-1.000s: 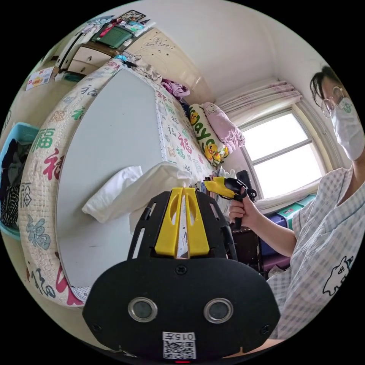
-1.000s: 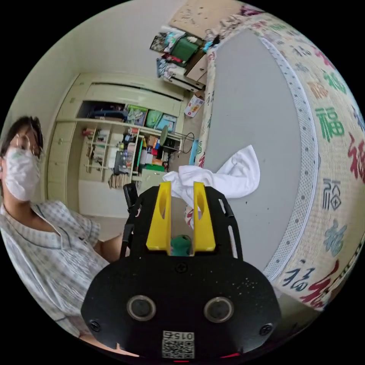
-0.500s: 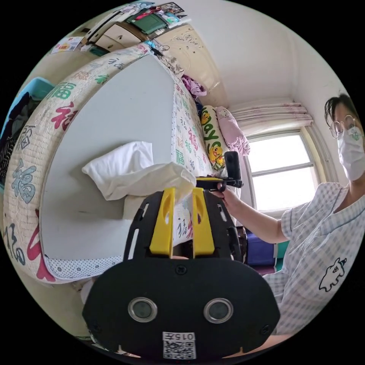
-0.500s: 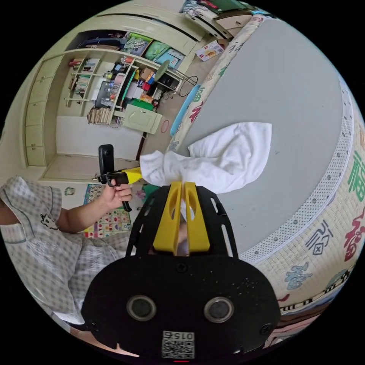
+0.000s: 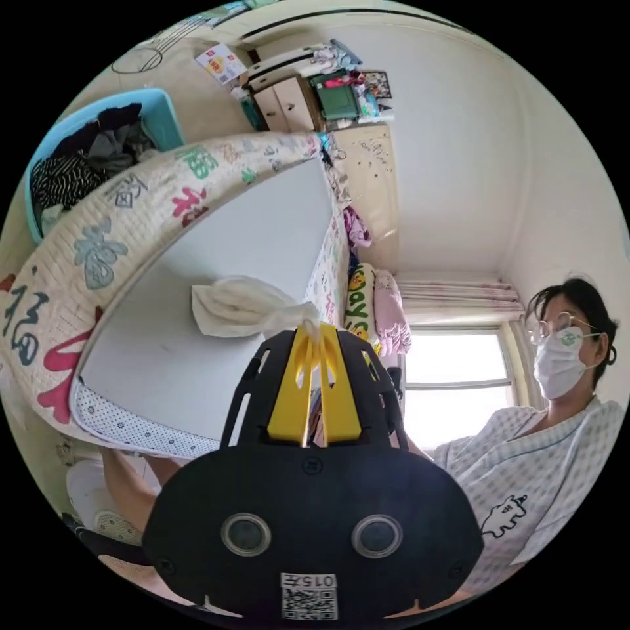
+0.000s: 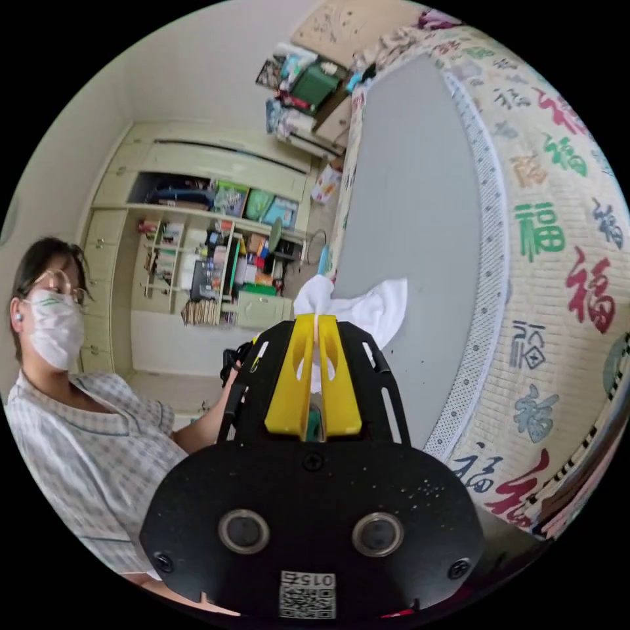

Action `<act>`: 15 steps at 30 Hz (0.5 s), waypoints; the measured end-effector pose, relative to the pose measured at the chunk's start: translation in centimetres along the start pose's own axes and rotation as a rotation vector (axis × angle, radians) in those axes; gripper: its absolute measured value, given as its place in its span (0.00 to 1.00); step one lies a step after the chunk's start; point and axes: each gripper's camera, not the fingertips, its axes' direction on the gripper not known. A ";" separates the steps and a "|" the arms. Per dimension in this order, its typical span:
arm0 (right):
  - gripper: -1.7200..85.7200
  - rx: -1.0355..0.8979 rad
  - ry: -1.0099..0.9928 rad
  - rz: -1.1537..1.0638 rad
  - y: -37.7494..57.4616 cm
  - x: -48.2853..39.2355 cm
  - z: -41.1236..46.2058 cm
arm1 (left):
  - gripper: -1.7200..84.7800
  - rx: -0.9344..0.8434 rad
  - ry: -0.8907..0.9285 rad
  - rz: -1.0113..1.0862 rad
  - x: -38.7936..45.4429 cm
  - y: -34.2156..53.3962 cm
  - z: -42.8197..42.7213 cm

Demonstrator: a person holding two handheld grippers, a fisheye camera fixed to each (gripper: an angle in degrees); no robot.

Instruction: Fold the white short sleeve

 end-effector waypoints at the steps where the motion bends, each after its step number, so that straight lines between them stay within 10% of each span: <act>1: 0.02 0.063 0.028 0.016 1.6 -0.6 -3.2 | 0.01 0.014 -0.007 0.010 0.6 -0.1 -1.2; 9: 0.02 0.070 0.106 0.326 14.4 1.7 -7.2 | 0.01 -0.078 -0.172 -0.038 2.3 -0.2 -7.8; 15: 0.02 0.364 -0.099 0.314 9.1 5.5 -5.1 | 0.01 0.008 0.069 -0.007 3.0 -10.1 -2.9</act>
